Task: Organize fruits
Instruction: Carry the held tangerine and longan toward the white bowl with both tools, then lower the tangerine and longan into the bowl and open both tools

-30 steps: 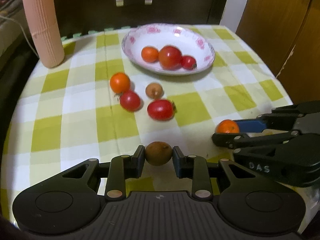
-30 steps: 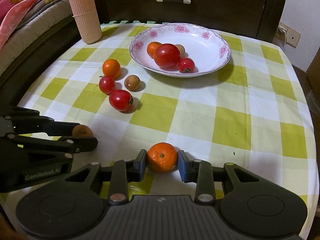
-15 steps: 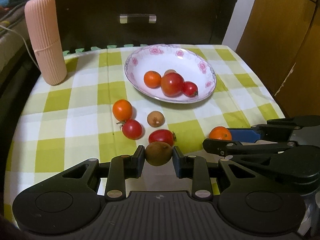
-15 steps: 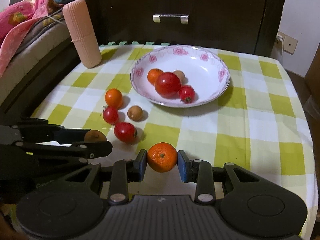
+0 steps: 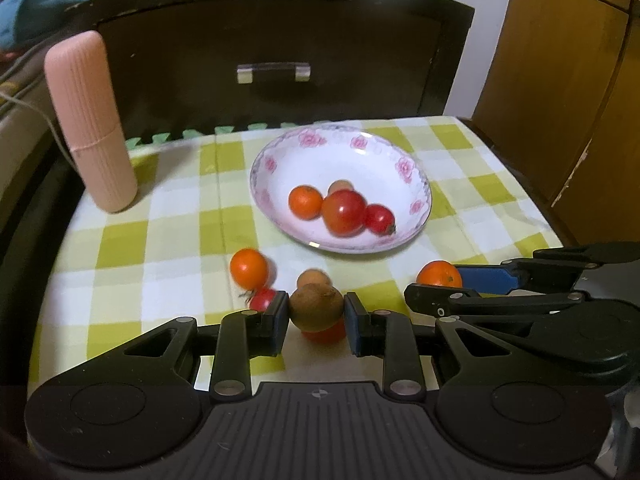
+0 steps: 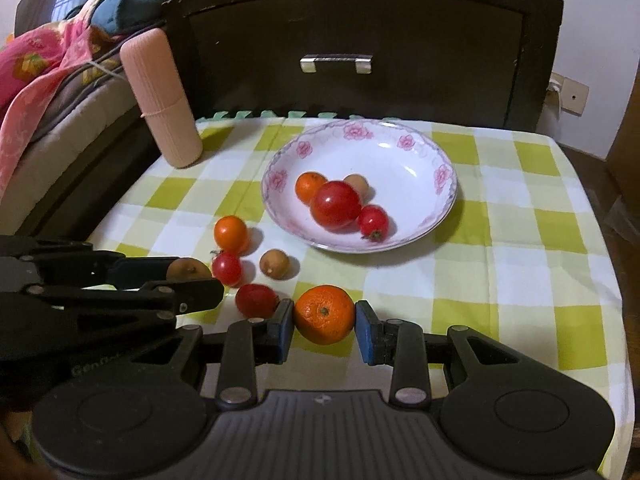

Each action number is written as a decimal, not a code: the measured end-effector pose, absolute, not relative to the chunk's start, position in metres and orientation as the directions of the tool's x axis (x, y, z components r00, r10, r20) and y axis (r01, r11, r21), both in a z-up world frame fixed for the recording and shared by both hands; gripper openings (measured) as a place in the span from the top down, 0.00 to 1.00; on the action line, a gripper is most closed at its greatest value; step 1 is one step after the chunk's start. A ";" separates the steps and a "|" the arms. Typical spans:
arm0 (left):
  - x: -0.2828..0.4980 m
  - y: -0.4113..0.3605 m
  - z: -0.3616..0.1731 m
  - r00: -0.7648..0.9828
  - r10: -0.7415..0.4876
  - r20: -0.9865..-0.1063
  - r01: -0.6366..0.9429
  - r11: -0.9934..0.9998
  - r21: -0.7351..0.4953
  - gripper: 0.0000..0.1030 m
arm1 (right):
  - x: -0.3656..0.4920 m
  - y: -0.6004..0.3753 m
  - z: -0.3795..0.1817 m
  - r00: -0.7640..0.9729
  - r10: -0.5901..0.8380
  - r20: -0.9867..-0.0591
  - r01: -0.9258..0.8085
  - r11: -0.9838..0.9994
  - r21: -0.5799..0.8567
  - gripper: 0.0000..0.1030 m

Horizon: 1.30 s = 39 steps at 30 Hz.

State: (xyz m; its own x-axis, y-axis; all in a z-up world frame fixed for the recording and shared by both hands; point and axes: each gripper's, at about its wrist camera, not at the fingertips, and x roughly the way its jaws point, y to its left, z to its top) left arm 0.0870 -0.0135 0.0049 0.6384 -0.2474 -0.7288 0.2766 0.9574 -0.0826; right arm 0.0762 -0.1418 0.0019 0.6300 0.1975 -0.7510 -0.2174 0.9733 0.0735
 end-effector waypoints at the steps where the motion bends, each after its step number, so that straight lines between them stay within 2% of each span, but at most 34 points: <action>1: 0.089 -0.015 0.006 0.640 -0.251 -0.726 0.279 0.957 -0.084 0.65 | 0.078 -0.143 0.003 0.633 0.193 -0.749 -0.210 0.975 0.074 0.69; 17: 0.147 -0.030 0.011 0.657 -0.268 -0.704 0.284 0.954 -0.099 0.65 | 0.126 -0.159 0.011 0.675 0.167 -0.718 -0.147 0.985 0.091 0.69; 39: 0.202 -0.039 -0.009 0.640 -0.251 -0.726 0.258 0.960 -0.104 0.65 | 0.190 -0.176 -0.012 0.683 0.148 -0.715 -0.117 0.989 0.093 0.69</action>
